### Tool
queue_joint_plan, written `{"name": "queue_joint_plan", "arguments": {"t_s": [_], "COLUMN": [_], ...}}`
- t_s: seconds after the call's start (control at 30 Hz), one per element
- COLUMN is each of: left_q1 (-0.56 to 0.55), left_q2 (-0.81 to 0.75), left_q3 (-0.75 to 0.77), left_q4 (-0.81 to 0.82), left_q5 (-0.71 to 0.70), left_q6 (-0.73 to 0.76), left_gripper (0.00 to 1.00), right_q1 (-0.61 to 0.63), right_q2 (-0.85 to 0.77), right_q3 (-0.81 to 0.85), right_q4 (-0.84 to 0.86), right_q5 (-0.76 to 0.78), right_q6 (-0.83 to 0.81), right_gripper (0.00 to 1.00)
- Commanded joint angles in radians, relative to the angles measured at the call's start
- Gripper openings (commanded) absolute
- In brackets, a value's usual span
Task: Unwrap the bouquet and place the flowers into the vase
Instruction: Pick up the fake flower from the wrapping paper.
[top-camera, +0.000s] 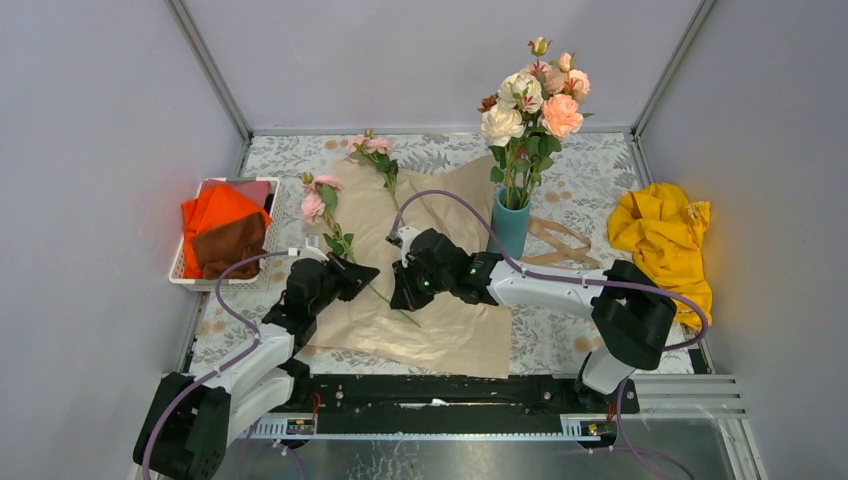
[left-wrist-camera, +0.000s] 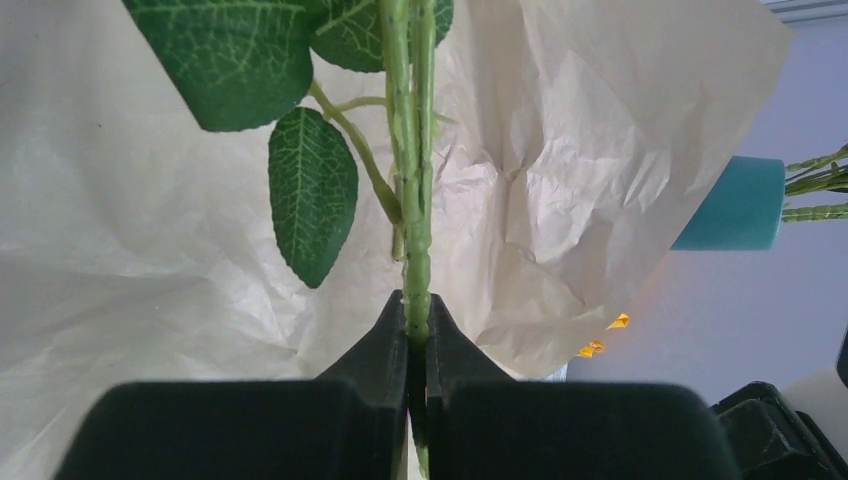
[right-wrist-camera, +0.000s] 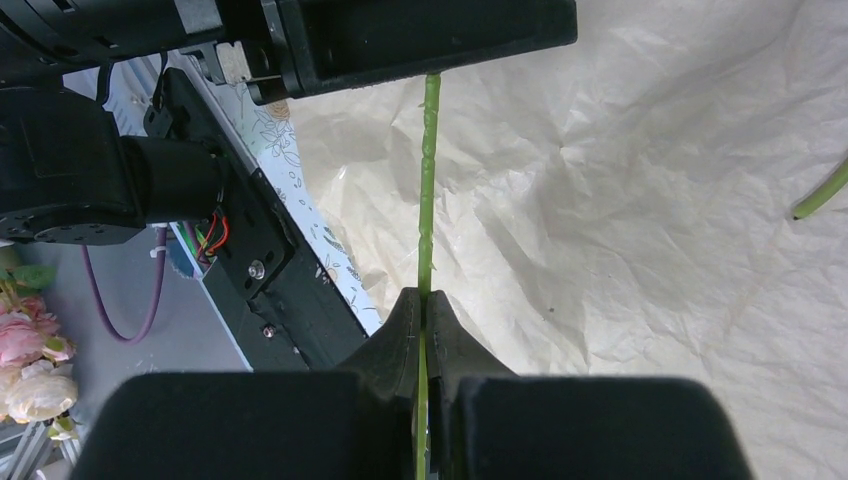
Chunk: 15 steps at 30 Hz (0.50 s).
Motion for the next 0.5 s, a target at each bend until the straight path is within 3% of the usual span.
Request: {"name": "queue_joint_plan", "arguments": {"t_s": [0.0,0.47], "left_q1": [0.008,0.008], "left_q2": [0.012,-0.084], "left_q3": [-0.010,-0.008], "left_q4": [0.008,0.028], "left_q5": [0.003,0.116], "left_q6": [0.063,0.169], "left_gripper": [0.00,0.00], "right_q1": [0.000,0.000], "right_q2": [-0.037,-0.108], "right_q3": [0.019,0.120], "right_q4": [0.031,-0.135], "right_q5": [0.021,0.181], "right_q6": [0.001,-0.095], "right_gripper": [0.00,0.43]}}
